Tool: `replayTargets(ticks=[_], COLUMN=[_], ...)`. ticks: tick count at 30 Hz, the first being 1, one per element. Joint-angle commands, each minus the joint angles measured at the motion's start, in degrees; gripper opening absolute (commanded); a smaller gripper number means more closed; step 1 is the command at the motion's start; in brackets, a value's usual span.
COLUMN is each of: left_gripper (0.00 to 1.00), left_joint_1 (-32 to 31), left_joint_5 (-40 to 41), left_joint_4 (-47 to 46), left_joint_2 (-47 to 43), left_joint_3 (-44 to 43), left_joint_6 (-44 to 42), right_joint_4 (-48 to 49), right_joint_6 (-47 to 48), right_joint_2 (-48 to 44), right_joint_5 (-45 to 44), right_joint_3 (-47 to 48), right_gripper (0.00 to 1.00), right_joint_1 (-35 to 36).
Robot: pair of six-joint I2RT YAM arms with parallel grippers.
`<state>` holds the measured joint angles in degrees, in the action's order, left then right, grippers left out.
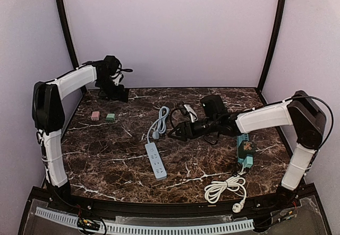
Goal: Pull the plug off the socket
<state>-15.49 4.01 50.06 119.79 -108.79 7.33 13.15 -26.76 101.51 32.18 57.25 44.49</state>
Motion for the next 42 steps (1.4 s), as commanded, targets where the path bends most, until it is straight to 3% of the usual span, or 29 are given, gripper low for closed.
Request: replayTargets(ticks=[1,12,16,23,30,42], left_gripper=[0.99,0.99,0.99,0.99,0.99,0.99], left_joint_1=[-3.5,-8.4,-8.5,-8.5,-8.5,-8.5], left_joint_5=[3.1,5.2,3.7,3.0,3.0,2.8], left_joint_4=[-6.6,-25.0,-27.7,-29.3,-30.3,-31.4], left_joint_2=[-12.4,-37.7,-42.5,-43.6,-43.9,-44.1], left_joint_3=[7.5,36.3,41.5,44.9,46.2,47.2], left_joint_6=[1.9,8.4,9.5,9.9,10.6,11.1], right_joint_4=[-6.3,-17.5,-21.4,-26.6,-29.7,-30.7], right_joint_6=[4.2,6.7,6.9,6.8,7.3,9.7], right_joint_2=[-0.8,6.6,11.8,19.5,21.7,18.9], right_joint_5=[-5.4,-18.6,-21.5,-25.5,-33.2,-36.4], right_joint_3=[3.5,11.3,16.5,24.0,26.2,19.7], right_gripper=[0.69,0.74,0.73,0.7,0.58,0.35], right_joint_1=[4.0,15.3,17.4,19.0,18.5,6.8])
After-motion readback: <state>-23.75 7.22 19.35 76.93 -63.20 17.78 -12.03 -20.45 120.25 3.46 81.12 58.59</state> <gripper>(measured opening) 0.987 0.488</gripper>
